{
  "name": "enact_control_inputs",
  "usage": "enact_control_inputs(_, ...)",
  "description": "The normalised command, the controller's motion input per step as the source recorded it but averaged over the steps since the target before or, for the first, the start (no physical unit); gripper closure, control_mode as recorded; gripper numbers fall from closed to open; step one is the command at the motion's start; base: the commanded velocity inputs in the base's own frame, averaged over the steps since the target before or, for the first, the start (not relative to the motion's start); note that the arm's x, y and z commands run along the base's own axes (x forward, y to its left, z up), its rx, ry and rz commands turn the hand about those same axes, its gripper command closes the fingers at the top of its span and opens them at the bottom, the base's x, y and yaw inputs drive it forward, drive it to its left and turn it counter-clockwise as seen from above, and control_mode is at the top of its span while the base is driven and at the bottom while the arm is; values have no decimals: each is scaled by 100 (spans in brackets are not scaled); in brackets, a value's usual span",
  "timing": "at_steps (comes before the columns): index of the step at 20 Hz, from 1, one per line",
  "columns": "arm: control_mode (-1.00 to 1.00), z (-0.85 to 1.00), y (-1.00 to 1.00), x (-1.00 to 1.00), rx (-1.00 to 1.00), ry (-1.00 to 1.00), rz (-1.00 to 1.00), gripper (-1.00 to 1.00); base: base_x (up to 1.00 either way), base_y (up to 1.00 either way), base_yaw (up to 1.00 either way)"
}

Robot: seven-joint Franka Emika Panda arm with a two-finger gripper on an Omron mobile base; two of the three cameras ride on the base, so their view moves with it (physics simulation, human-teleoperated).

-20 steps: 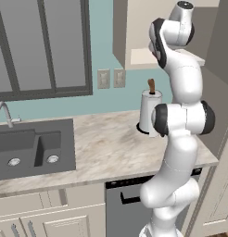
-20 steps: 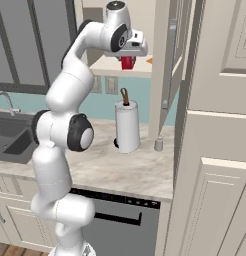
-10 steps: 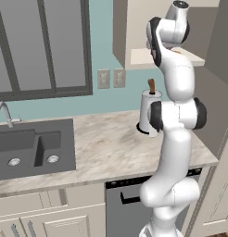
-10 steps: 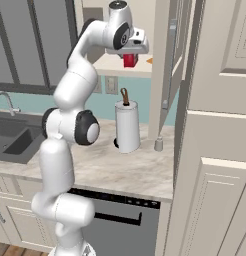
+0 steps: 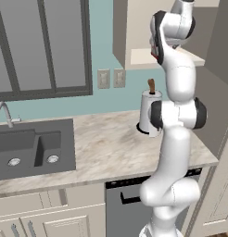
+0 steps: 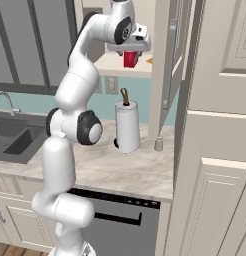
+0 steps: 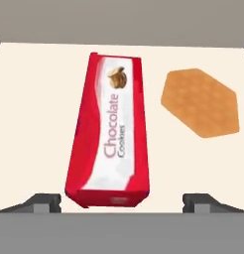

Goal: Pick the cereal and boxed food from the counter and place them in the cabinets closest to them.

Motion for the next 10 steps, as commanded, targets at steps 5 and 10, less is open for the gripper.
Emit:
enact_control_inputs(5, -100, -42, -12, -100, 0, -14, 0, -100, 0, 0, 0)
enact_control_inputs(10, -100, -53, 5, -100, -5, -13, 0, -100, 0, 0, 0)
